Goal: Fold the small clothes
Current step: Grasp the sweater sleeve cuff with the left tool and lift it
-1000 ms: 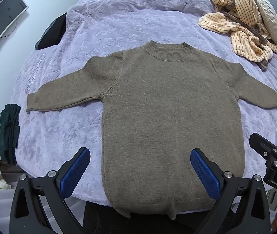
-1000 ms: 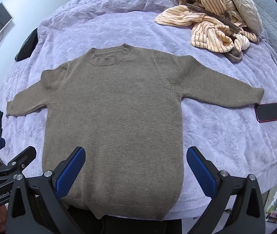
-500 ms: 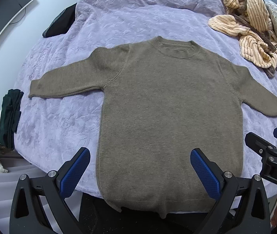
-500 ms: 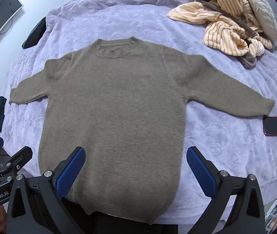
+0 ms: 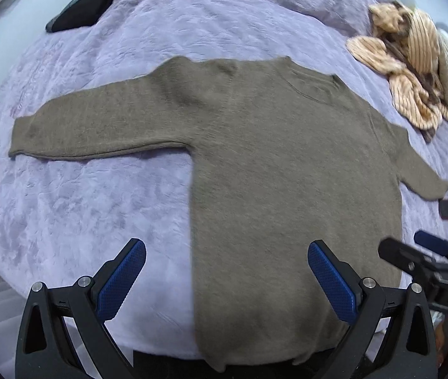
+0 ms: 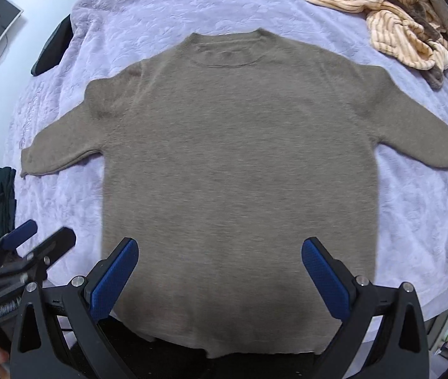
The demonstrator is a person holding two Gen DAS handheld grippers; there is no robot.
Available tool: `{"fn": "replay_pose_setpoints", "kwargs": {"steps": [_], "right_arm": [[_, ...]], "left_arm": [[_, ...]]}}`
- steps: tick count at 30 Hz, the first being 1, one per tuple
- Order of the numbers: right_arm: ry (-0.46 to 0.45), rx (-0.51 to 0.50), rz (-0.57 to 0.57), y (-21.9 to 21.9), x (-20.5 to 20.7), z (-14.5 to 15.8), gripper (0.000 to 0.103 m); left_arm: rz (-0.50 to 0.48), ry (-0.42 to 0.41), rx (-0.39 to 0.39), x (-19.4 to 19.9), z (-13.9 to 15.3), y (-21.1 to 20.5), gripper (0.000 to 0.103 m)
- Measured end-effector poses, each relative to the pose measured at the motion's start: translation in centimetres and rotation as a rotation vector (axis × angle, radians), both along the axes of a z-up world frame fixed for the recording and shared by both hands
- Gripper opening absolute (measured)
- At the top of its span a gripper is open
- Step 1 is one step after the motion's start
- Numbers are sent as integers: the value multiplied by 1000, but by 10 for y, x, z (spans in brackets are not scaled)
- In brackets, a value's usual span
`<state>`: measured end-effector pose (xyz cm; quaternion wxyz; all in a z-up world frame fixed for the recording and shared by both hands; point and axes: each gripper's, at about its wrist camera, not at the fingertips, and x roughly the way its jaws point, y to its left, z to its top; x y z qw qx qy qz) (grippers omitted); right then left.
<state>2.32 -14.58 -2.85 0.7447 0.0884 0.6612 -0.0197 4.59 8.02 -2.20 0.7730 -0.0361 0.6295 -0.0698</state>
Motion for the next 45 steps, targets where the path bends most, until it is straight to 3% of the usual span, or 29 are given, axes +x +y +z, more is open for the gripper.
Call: {"fn": "replay_pose_setpoints", "kwargs": {"steps": [8, 14, 17, 20, 25, 27, 31, 33, 34, 35, 36, 38, 40, 45], "right_arm": [[39, -1, 112, 85, 30, -20, 103], [85, -3, 205, 136, 41, -46, 103], [120, -4, 236, 155, 41, -60, 103], [136, -9, 259, 168, 39, -68, 103], [142, -30, 288, 184, 40, -72, 103], [138, -32, 287, 186, 41, -70, 103], [135, -37, 283, 185, 43, -73, 103], [131, -42, 280, 186, 44, -72, 103], [129, -43, 279, 186, 45, -72, 103], [125, -42, 275, 186, 45, -73, 103], [122, -41, 270, 186, 46, -72, 103], [117, -36, 260, 184, 46, -70, 103], [112, -32, 253, 182, 47, -68, 103], [90, -28, 224, 167, 44, -59, 103]], "left_arm": [[310, -94, -150, 60, -39, 171, 103], [526, -97, -363, 84, -93, 269, 103], [563, -80, -486, 92, -121, 287, 103], [559, -100, -532, 99, -134, 290, 103], [531, -186, -582, 111, -121, 289, 103], [507, -218, -564, 118, -118, 285, 103], [555, -153, -490, 135, -138, 284, 102], [579, -156, -458, 137, -138, 285, 92], [584, -154, -436, 137, -136, 284, 82], [586, -157, -409, 138, -134, 284, 66], [583, -156, -389, 137, -133, 284, 57], [557, -166, -396, 137, -132, 287, 16], [549, -181, -407, 135, -127, 288, 11], [461, -283, -317, 133, -80, 264, 11]]}}
